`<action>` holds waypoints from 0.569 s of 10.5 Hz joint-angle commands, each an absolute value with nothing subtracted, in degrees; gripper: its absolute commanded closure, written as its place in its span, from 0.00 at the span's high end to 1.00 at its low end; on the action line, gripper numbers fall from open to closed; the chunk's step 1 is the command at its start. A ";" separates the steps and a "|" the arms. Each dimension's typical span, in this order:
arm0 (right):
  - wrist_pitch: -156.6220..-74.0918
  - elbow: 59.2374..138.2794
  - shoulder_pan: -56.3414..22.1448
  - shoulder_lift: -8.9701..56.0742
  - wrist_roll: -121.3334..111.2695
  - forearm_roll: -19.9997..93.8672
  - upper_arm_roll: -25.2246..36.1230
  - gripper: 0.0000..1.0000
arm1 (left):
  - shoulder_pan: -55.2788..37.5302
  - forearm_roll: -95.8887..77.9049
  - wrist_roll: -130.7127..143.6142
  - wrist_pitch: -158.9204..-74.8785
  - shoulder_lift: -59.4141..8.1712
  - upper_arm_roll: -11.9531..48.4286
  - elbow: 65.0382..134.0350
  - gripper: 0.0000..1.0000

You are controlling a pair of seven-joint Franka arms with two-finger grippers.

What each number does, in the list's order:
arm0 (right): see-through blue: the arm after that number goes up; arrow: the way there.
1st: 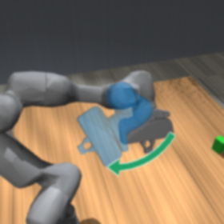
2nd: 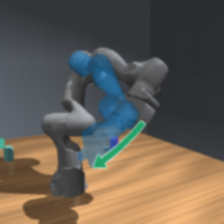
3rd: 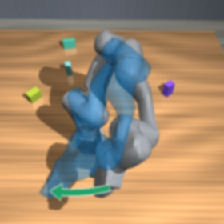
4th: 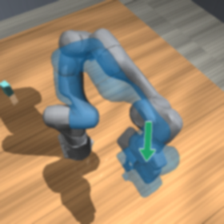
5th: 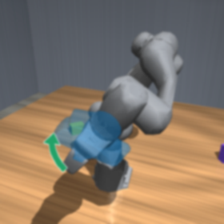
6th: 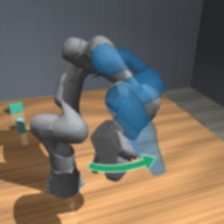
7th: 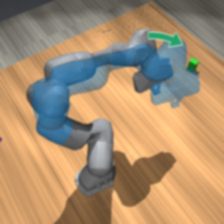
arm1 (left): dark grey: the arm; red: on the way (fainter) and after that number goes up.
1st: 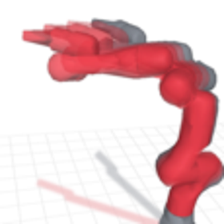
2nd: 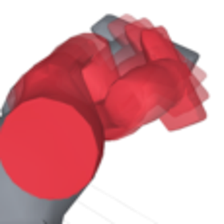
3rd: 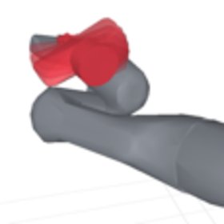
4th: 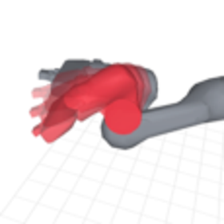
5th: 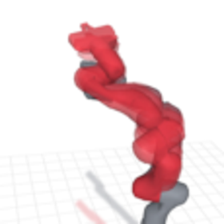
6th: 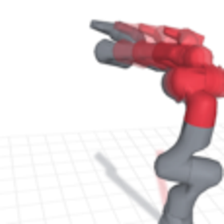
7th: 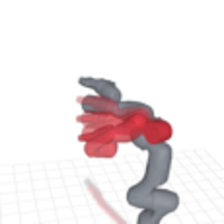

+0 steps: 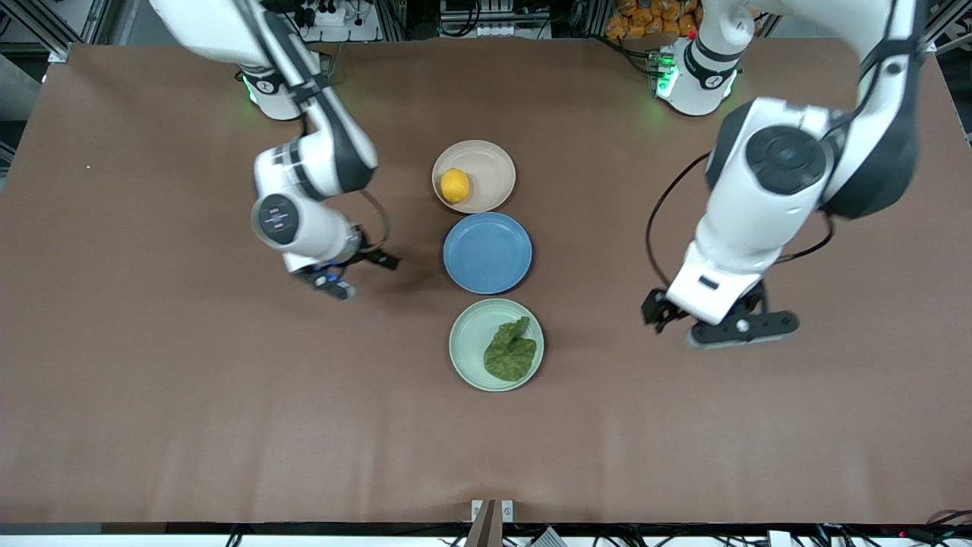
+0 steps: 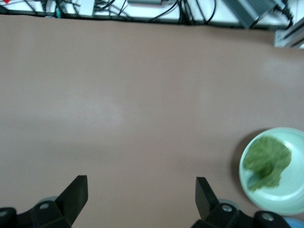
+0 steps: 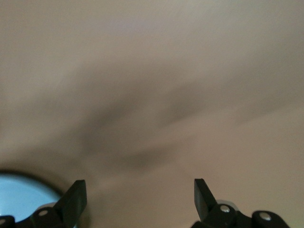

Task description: Place lemon and lettuce in plates

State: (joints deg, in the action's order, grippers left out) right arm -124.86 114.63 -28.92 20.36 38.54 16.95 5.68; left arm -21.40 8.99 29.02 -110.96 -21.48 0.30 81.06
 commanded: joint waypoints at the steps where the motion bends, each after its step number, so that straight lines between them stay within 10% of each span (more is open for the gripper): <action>1: -123.49 115.05 -9.73 17.23 27.73 10.56 -5.68 1.00 | -18.56 8.62 20.33 -102.94 -16.19 0.97 82.62 1.00; 6: -123.84 117.42 0.78 13.72 8.56 3.00 -6.42 1.00 | -8.37 2.91 9.50 -96.51 -10.47 0.88 82.79 1.00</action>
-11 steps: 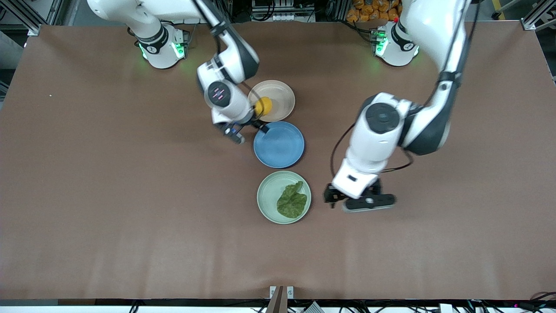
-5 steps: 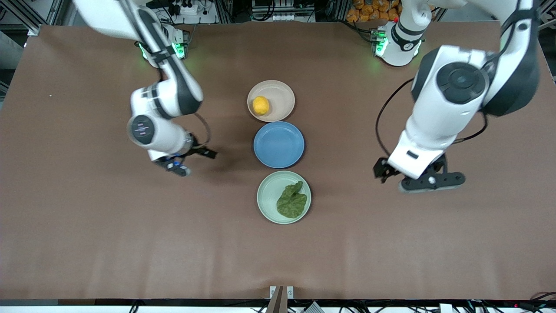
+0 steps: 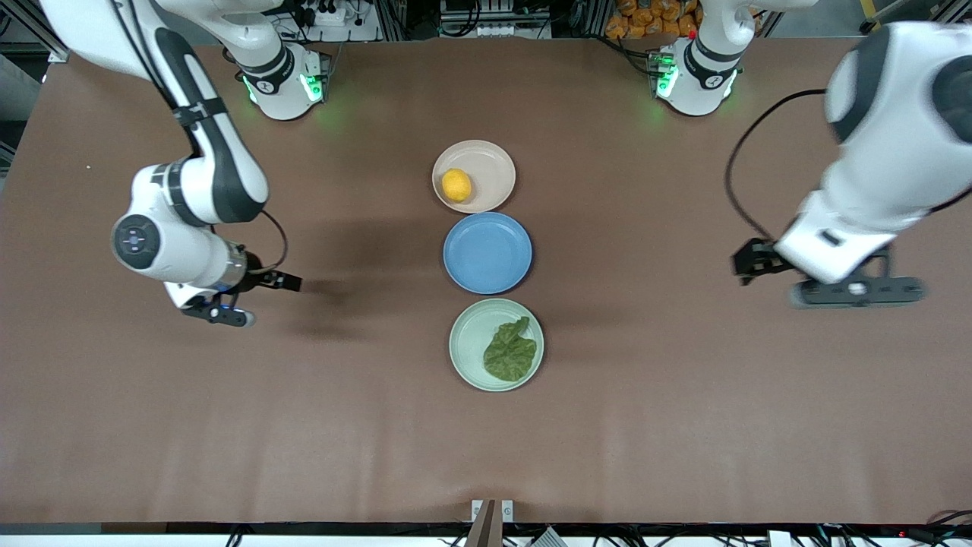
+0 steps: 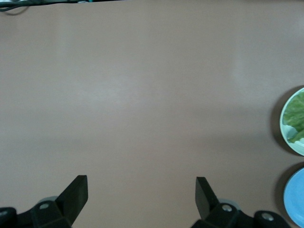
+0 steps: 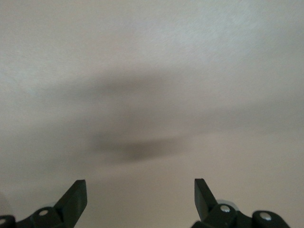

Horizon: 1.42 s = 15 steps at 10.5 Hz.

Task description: Place lemon and lettuce in plates

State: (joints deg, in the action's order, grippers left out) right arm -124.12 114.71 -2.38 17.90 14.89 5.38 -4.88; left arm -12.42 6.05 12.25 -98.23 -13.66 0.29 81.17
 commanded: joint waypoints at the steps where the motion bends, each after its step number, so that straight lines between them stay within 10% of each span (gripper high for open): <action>1: -123.40 117.68 1.31 11.97 6.52 1.34 -6.42 1.00 | -6.52 1.07 9.41 -95.46 -9.76 0.88 82.79 1.00; 15: -90.90 85.97 2.64 3.17 -2.20 -1.32 -5.10 1.00 | -0.45 -0.26 5.01 -89.91 1.14 4.74 88.59 1.00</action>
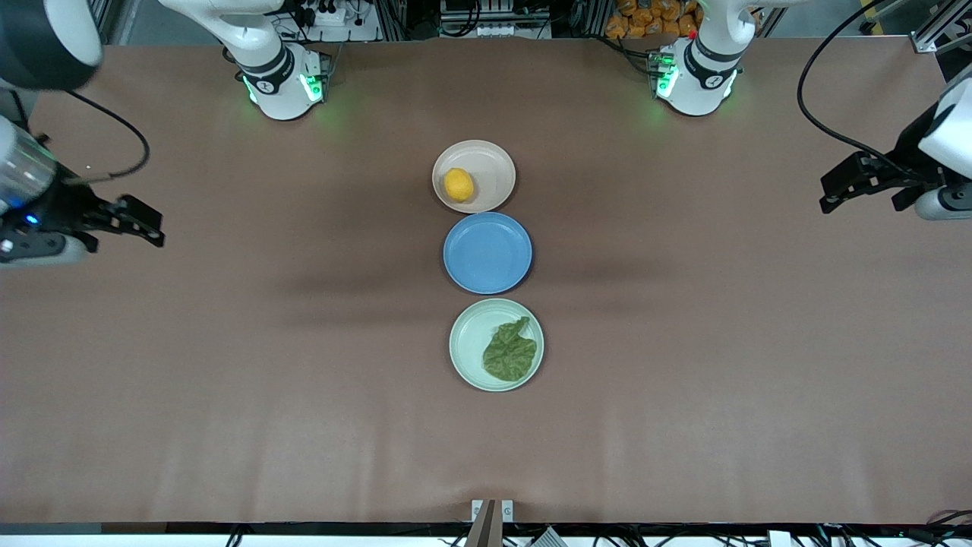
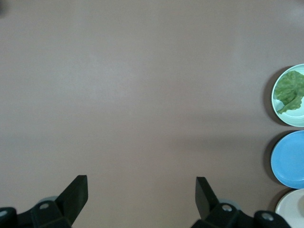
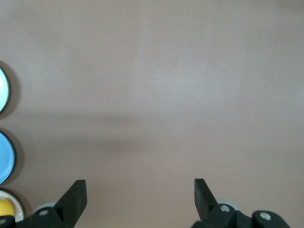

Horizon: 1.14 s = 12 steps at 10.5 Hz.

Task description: Place lemon and lettuce in plates

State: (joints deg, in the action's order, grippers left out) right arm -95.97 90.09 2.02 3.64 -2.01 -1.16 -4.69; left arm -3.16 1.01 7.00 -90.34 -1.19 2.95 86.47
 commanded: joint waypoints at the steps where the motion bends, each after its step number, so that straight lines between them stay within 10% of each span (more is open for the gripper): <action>1: -89.23 85.78 2.72 2.64 -2.20 -1.14 -5.10 1.00 | 0.08 -0.26 3.79 -89.22 1.84 5.18 88.77 1.00; 12: -90.26 88.42 5.62 -1.23 -2.81 1.76 -5.01 1.00 | -0.09 -0.17 3.07 -88.68 1.85 5.01 87.80 1.00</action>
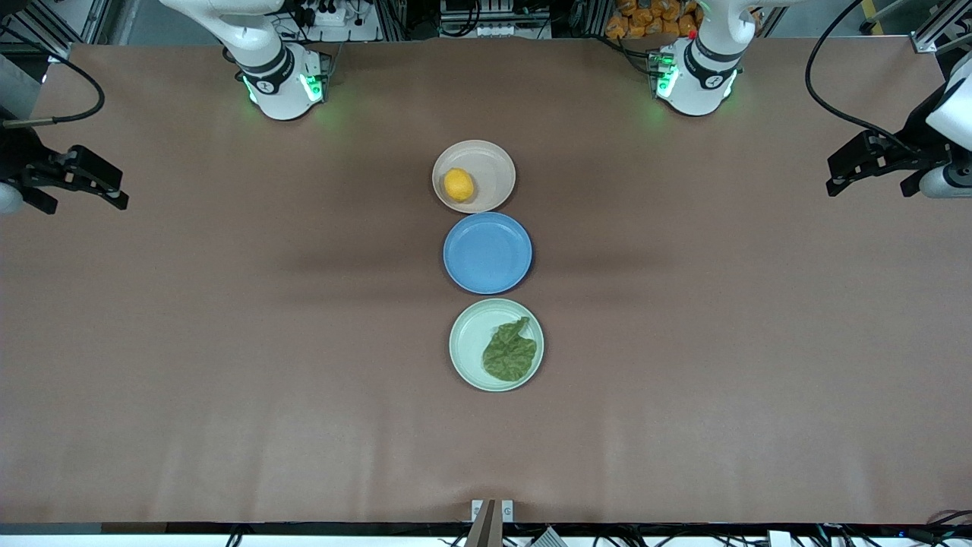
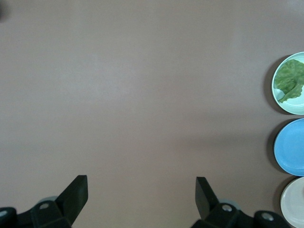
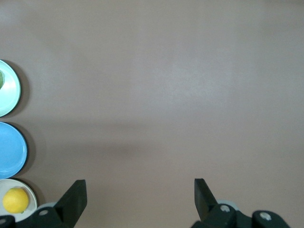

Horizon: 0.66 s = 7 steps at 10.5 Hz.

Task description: Place lemon and lettuce in plates

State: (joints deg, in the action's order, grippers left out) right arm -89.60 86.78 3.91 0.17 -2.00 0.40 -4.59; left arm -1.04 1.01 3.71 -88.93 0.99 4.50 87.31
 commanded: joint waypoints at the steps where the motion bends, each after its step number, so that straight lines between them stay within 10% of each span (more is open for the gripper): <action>1: -90.00 88.42 5.62 -1.32 -2.81 1.76 -5.01 1.00 | -0.09 -0.09 3.16 -88.68 1.93 5.01 87.80 1.00; 7: -89.83 88.51 5.10 -1.32 -2.64 1.05 -5.36 1.00 | -0.09 -0.44 6.15 -88.68 1.85 5.01 87.71 1.00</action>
State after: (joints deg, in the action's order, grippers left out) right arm -89.59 86.92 4.70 0.17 -2.01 0.77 -4.73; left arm -0.94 0.98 5.00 -88.93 1.00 4.50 87.31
